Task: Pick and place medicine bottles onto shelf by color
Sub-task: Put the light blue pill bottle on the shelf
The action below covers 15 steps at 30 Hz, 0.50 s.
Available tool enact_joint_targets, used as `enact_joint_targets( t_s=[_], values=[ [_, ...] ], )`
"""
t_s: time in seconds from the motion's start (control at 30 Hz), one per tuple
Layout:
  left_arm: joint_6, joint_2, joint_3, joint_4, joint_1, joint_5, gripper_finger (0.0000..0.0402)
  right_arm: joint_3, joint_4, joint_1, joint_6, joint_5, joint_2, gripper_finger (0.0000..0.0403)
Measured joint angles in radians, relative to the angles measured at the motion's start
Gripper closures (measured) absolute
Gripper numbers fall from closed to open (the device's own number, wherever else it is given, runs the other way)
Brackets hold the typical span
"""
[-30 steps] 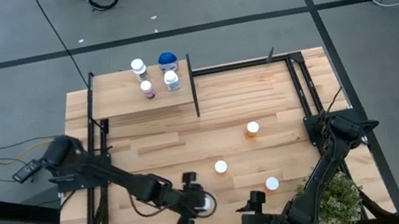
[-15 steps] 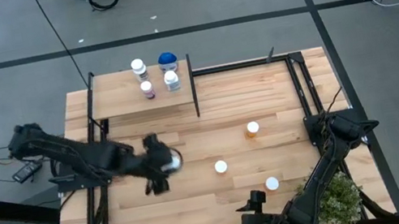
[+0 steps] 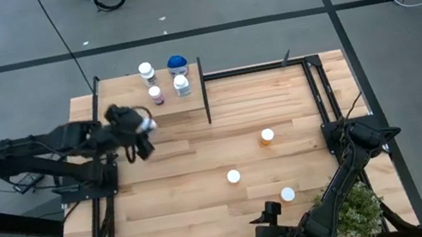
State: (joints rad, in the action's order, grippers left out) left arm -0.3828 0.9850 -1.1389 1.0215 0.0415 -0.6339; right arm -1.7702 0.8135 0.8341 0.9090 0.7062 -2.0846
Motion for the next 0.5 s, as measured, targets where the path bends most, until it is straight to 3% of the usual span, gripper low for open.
enact_joint_targets(
  t_s=[0.23,0.5],
  values=[
    [0.027,-0.039,0.000,-0.002,-0.234,-0.045,0.0215,0.000,0.000,-0.001,-0.008,0.015,0.000,0.0097],
    [0.136,0.003,0.000,-0.079,-0.529,0.124,0.0206,0.000,-0.003,-0.009,-0.003,0.060,0.000,0.0097]
  ],
)
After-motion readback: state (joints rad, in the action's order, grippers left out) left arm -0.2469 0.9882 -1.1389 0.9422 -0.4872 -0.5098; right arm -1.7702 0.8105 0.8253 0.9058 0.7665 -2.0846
